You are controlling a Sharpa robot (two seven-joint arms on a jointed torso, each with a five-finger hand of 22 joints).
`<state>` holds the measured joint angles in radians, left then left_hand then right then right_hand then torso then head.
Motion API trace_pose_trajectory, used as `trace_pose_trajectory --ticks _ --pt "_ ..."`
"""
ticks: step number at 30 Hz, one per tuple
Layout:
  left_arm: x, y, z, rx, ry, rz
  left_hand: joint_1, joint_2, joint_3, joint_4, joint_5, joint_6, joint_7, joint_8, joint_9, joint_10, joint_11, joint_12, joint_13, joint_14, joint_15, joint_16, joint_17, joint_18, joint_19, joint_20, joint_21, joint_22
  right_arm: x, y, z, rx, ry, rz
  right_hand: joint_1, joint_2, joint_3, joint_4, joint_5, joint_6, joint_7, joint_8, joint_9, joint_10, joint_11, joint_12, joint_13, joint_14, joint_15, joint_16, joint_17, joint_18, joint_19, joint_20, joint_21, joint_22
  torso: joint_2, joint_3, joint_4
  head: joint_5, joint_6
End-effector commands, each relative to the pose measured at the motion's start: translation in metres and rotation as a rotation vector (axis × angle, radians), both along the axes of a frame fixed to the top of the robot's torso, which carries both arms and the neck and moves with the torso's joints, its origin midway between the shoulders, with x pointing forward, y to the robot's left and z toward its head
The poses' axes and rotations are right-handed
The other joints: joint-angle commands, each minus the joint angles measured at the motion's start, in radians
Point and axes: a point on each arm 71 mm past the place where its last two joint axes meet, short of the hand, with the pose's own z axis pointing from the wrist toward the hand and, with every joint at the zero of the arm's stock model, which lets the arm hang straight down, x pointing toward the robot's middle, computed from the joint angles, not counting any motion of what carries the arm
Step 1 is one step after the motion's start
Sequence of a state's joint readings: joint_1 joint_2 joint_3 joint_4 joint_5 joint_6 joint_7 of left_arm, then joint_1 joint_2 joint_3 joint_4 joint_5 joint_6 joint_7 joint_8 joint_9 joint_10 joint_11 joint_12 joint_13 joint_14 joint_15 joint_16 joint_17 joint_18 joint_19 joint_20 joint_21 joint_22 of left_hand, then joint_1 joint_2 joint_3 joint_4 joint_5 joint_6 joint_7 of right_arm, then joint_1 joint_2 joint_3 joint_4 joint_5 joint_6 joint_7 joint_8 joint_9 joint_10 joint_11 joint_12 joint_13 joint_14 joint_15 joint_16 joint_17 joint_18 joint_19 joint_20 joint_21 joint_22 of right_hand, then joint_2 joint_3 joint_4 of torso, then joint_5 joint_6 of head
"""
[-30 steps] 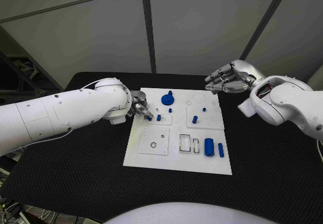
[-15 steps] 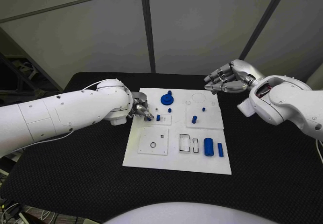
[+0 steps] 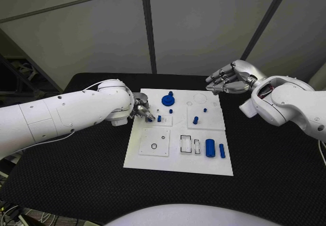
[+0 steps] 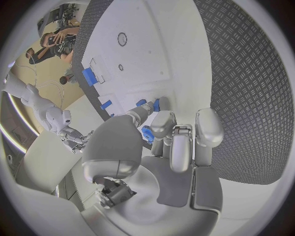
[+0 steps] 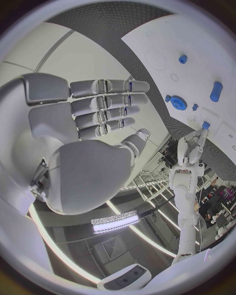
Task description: Assemble the parts on the task board
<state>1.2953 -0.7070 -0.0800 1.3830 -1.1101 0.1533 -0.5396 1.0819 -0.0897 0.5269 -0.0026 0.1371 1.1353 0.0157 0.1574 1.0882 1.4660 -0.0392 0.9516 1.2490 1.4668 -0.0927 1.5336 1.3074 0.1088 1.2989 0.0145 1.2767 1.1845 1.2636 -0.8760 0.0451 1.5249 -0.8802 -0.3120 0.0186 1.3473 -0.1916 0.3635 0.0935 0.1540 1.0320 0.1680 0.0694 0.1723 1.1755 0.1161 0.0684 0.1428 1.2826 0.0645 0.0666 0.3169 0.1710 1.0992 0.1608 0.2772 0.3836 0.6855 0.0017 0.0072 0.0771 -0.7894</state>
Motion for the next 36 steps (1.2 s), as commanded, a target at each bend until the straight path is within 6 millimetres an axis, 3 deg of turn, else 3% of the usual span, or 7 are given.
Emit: trace_pose_trajectory --ticks 1,3,4,7,18,27,36 --pt "-0.001 0.003 -0.006 0.023 0.02 0.013 -0.001 -0.011 -0.004 0.012 -0.007 0.01 -0.001 -0.005 -0.002 -0.001 -0.007 0.002 0.001 0.092 -0.01 0.003 0.212 -0.01 0.005 0.0 0.004 0.002 -0.001 0.001 0.002 0.001 -0.007 0.008 -0.005 0.007 -0.008 0.0 0.006 -0.004 0.001 -0.005 0.001 -0.005 0.001 -0.003 -0.002 -0.006 0.0 -0.005 -0.001 0.009 0.0 0.005 -0.005 -0.002 0.0 -0.0002 0.0007 -0.001 0.001" --pt "0.0 0.004 -0.006 0.022 0.015 0.02 -0.003 -0.019 -0.012 0.034 -0.023 0.013 -0.002 -0.006 -0.003 -0.001 -0.008 0.002 0.001 0.092 -0.011 0.002 0.211 -0.011 0.005 -0.001 0.003 0.002 -0.001 0.001 0.002 0.001 -0.007 0.008 -0.005 0.007 -0.009 0.0 0.006 -0.004 0.001 -0.005 0.001 -0.005 0.001 -0.003 -0.002 -0.006 0.001 -0.005 -0.001 0.009 0.0 0.005 -0.005 -0.002 0.0 -0.0004 0.0007 -0.001 0.001" --pt "0.0 0.005 -0.006 0.021 0.011 0.026 -0.003 -0.025 -0.022 0.053 -0.067 0.016 -0.003 -0.006 -0.004 -0.001 -0.008 0.001 0.001 0.091 -0.011 0.001 0.21 -0.011 0.005 -0.001 0.003 0.003 -0.001 0.0 0.002 0.001 -0.007 0.008 -0.005 0.007 -0.009 0.0 0.006 -0.004 0.001 -0.005 0.001 -0.005 0.001 -0.003 -0.002 -0.006 0.001 -0.005 -0.001 0.009 0.0 0.005 -0.005 -0.002 0.0 -0.0004 0.0009 -0.001 0.002" --pt "0.001 0.007 -0.005 0.019 0.004 0.035 -0.007 -0.046 -0.048 0.09 -0.084 0.02 -0.002 -0.007 -0.005 -0.001 -0.009 0.002 0.002 0.091 -0.011 0.0 0.208 -0.011 0.006 -0.002 0.002 0.005 -0.001 0.0 0.002 0.001 -0.008 0.007 -0.005 0.007 -0.009 0.0 0.006 -0.004 0.001 -0.005 0.001 -0.005 0.001 -0.003 -0.002 -0.006 0.001 -0.005 -0.001 0.009 0.0 0.005 -0.005 -0.002 0.0 -0.0007 0.0013 -0.002 0.002" --pt "0.002 0.014 -0.002 0.0 -0.031 0.07 0.0 -0.094 -0.13 0.217 -0.089 0.024 -0.002 -0.011 -0.001 -0.004 -0.01 -0.001 0.005 0.09 -0.013 -0.002 0.204 -0.011 0.01 -0.006 0.001 0.01 -0.001 0.0 0.002 0.001 -0.008 0.006 -0.006 0.007 -0.01 0.001 0.006 -0.004 0.001 -0.005 0.001 -0.005 0.001 -0.003 -0.003 -0.007 0.001 -0.005 -0.002 0.009 0.001 0.006 -0.006 -0.003 0.0 -0.0003 0.0014 0.0 0.003" --pt "0.005 0.014 0.005 -0.033 -0.06 0.086 0.02 -0.114 -0.166 0.285 -0.089 0.021 0.001 -0.014 0.002 -0.01 -0.008 -0.021 -0.003 0.088 -0.012 -0.008 0.196 -0.011 0.008 -0.005 -0.004 0.008 -0.001 0.0 0.002 0.001 -0.008 0.006 -0.006 0.007 -0.01 0.001 0.006 -0.004 0.001 -0.005 0.001 -0.005 0.001 -0.003 -0.003 -0.007 0.001 -0.005 -0.002 0.009 0.001 0.006 -0.006 -0.003 -0.001 -0.0005 0.0008 0.0 0.004" --pt "0.011 0.017 0.025 -0.15 -0.104 0.139 0.012 -0.125 -0.196 0.295 -0.089 -0.006 0.011 -0.033 -0.006 -0.061 -0.001 -0.191 -0.089 0.084 -0.004 -0.018 0.182 -0.006 -0.008 0.0 -0.024 -0.014 -0.001 -0.001 0.002 0.001 -0.008 0.004 -0.006 0.007 -0.01 0.001 0.006 -0.004 0.001 -0.005 0.001 -0.005 0.001 -0.003 -0.003 -0.007 0.001 -0.005 -0.002 0.009 0.001 0.006 -0.006 -0.003 -0.001 0.0001 0.0012 0.0 0.003"
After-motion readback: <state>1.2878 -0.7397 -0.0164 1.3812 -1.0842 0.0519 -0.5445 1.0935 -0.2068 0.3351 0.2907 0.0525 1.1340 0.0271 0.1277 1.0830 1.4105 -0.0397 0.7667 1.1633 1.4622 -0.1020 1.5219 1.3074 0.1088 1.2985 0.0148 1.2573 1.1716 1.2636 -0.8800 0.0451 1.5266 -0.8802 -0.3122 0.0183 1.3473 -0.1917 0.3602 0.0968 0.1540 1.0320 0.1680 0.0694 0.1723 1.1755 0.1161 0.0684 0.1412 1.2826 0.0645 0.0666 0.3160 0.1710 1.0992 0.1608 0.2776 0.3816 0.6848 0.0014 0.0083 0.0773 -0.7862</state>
